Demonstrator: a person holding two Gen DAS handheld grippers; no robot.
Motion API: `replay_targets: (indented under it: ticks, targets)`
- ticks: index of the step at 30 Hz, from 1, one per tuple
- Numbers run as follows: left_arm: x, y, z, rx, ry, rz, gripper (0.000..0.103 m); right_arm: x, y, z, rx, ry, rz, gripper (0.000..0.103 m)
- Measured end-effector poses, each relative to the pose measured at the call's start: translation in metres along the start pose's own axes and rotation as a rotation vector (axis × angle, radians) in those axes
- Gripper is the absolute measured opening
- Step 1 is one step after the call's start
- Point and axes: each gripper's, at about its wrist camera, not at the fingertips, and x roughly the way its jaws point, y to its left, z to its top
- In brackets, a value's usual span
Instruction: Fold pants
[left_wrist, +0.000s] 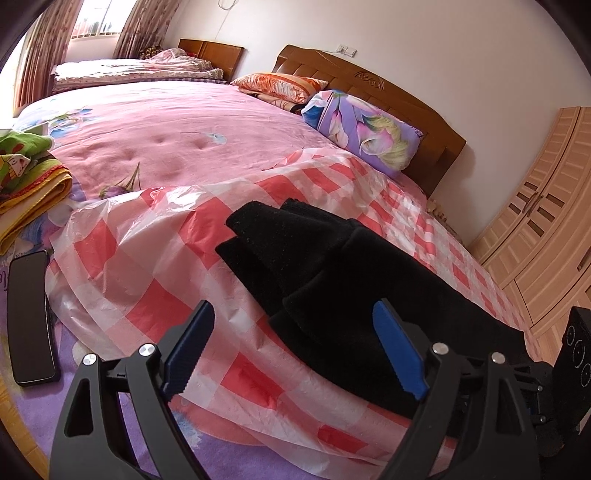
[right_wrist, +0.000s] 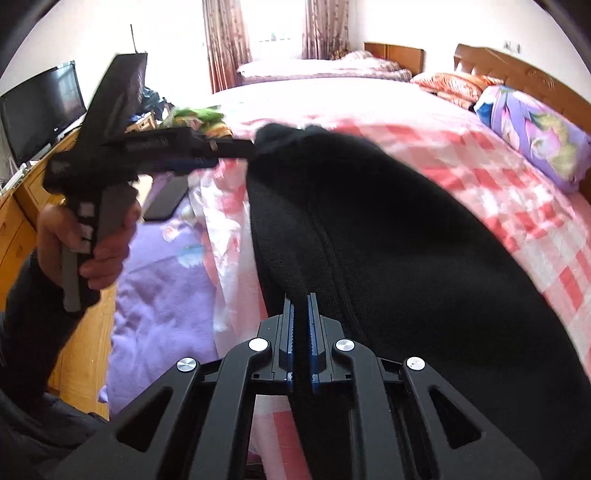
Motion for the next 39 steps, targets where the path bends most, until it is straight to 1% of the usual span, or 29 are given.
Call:
replay_targets:
  ticks: [1,3,6,9,11,12,13,15,16,17,18,19,20,21,22,23,25,26,28,29,30,31,32,34,35,36,37,38,39]
  targets:
    - [0.003,-0.002,0.0,0.005,0.006,0.004,0.089,0.005,0.003,-0.004,0.001,-0.002,0.009,0.01]
    - [0.009,-0.005,-0.002,0.012,0.024,0.014,0.089,0.004,0.009,-0.004,-0.019,0.001,-0.017,0.01]
    - [0.01,-0.021,-0.003,0.038,0.023,-0.019,0.089,0.005,0.017,-0.003,-0.078,0.018,-0.067,0.01]
    - [0.015,-0.052,-0.005,0.129,0.034,-0.071,0.089,0.006,0.021,-0.006,-0.075,0.012,-0.065,0.022]
    - [0.027,-0.069,-0.007,0.202,0.057,-0.049,0.089,0.003,0.024,-0.008,-0.071,0.022,-0.061,0.022]
    - [0.033,-0.077,-0.008,0.233,0.057,-0.023,0.089,0.001,0.024,-0.008,-0.06,0.027,-0.047,0.022]
    - [0.035,-0.078,-0.006,0.238,0.057,-0.02,0.089,-0.005,0.02,-0.008,-0.021,0.028,-0.006,0.022]
    - [0.042,-0.077,0.009,0.221,0.063,-0.049,0.089,-0.016,0.011,-0.009,0.046,0.011,0.061,0.023]
    - [0.044,-0.073,0.019,0.212,0.066,-0.06,0.089,-0.024,0.005,-0.011,0.077,-0.008,0.067,0.051]
    - [0.047,-0.07,0.032,0.202,0.08,-0.082,0.094,-0.031,-0.002,-0.013,0.096,-0.031,0.05,0.077]
    - [0.054,-0.063,0.05,0.169,0.101,-0.105,0.096,-0.036,-0.006,-0.015,0.105,-0.054,0.017,0.097]
    - [0.056,-0.056,0.064,0.127,0.096,-0.093,0.096,-0.045,-0.013,-0.019,0.12,-0.108,-0.03,0.098]
    - [0.057,-0.049,0.077,0.088,0.089,-0.087,0.095,-0.051,-0.02,-0.021,0.152,-0.131,-0.029,0.098]
    - [0.059,-0.047,0.091,0.066,0.091,-0.123,0.094,-0.053,-0.027,-0.023,0.184,-0.137,-0.008,0.098]
    - [0.058,-0.05,0.097,0.071,0.09,-0.148,0.093,-0.057,-0.033,-0.024,0.229,-0.153,0.018,0.098]
    - [0.056,-0.057,0.101,0.094,0.078,-0.154,0.092,-0.059,-0.037,-0.026,0.252,-0.172,0.028,0.098]
    - [0.054,-0.084,0.093,0.218,0.055,-0.142,0.092,-0.061,-0.041,-0.029,0.273,-0.19,0.023,0.098]
    - [0.06,-0.097,0.083,0.294,0.059,-0.119,0.092,-0.059,-0.042,-0.03,0.281,-0.185,0.014,0.098]
    - [0.082,-0.106,0.062,0.37,0.116,-0.084,0.092,-0.052,-0.045,-0.035,0.304,-0.153,-0.004,0.098]
    - [0.105,-0.106,0.05,0.403,0.166,-0.034,0.092,-0.048,-0.048,-0.038,0.316,-0.138,-0.009,0.098]
    - [0.12,-0.1,0.04,0.421,0.192,0.014,0.093,-0.043,-0.053,-0.042,0.34,-0.117,-0.013,0.098]
    - [0.135,-0.095,0.034,0.449,0.201,0.071,0.095,-0.04,-0.058,-0.045,0.364,-0.103,-0.015,0.098]
    - [0.14,-0.097,0.034,0.467,0.193,0.086,0.097,-0.038,-0.062,-0.047,0.389,-0.093,-0.01,0.098]
    - [0.135,-0.106,0.045,0.448,0.164,0.112,0.096,-0.04,-0.065,-0.05,0.414,-0.113,0.014,0.098]
    - [0.125,-0.111,0.05,0.439,0.123,0.11,0.095,-0.04,-0.065,-0.049,0.414,-0.111,0.012,0.098]
    - [0.111,-0.117,0.054,0.437,0.078,0.077,0.096,-0.04,-0.065,-0.05,0.415,-0.109,0.011,0.098]
    - [0.099,-0.125,0.056,0.444,0.051,0.028,0.096,-0.039,-0.064,-0.05,0.414,-0.108,0.008,0.098]
    - [0.092,-0.132,0.055,0.458,0.047,-0.009,0.097,-0.038,-0.063,-0.05,0.409,-0.107,0.003,0.098]
    - [0.091,-0.137,0.051,0.475,0.055,-0.023,0.099,-0.038,-0.061,-0.049,0.403,-0.104,-0.001,0.099]
